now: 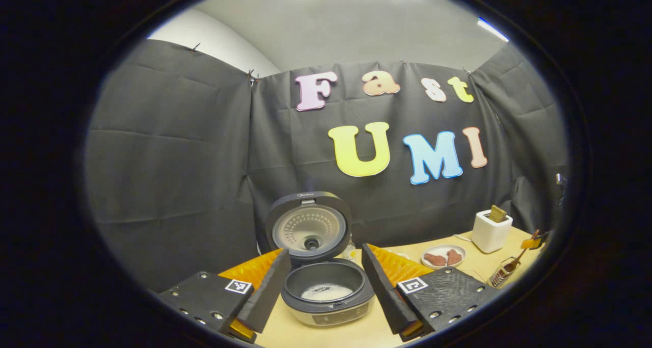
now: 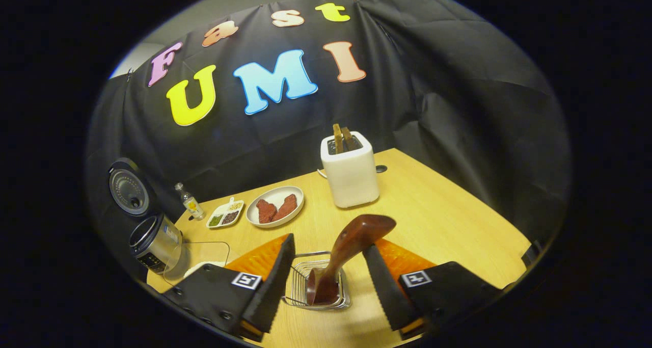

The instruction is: Close the left gripper, press the button to open the rice cooker; take a wooden spoon from the chopstick holder with the right hand, scoop a spoonful of rice and pour it into the rice cooker, then put the wooden spoon back into the chopstick holder.

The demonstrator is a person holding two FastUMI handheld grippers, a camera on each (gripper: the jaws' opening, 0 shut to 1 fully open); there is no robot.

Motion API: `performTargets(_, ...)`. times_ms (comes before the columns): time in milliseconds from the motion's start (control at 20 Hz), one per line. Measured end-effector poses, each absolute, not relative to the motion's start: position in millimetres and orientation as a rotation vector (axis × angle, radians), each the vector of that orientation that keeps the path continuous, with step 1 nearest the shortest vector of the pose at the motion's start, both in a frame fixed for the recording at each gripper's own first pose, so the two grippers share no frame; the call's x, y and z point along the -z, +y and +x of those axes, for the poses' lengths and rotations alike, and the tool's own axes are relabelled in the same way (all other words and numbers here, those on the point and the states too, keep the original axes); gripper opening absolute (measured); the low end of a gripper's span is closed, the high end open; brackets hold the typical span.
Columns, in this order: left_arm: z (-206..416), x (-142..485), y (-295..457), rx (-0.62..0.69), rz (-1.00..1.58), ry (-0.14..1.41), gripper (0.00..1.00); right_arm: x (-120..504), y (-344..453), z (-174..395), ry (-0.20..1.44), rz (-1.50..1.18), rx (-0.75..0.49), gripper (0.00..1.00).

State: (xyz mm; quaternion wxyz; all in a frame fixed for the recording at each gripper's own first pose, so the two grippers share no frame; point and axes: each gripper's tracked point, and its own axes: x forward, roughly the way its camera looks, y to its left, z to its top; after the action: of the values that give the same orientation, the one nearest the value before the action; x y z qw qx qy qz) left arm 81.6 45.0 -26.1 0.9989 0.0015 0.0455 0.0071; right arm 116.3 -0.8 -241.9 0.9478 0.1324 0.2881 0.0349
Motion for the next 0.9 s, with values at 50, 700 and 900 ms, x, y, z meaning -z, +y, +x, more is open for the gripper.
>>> performTargets(50,82.7,24.7,44.9,-0.014,0.003,0.09,0.87,233.9,-8.7,117.0,0.566,0.249,-0.055,0.96)
performTargets(700,192.5,-40.9,77.7,-0.081,0.019,0.001,0.87,117.1,-20.7,121.8,0.325,0.012,-0.056,0.99)
performTargets(900,245.1,-64.0,99.3,-0.108,0.022,-0.019,0.87,120.4,-16.9,114.7,0.336,0.066,-0.022,0.99)
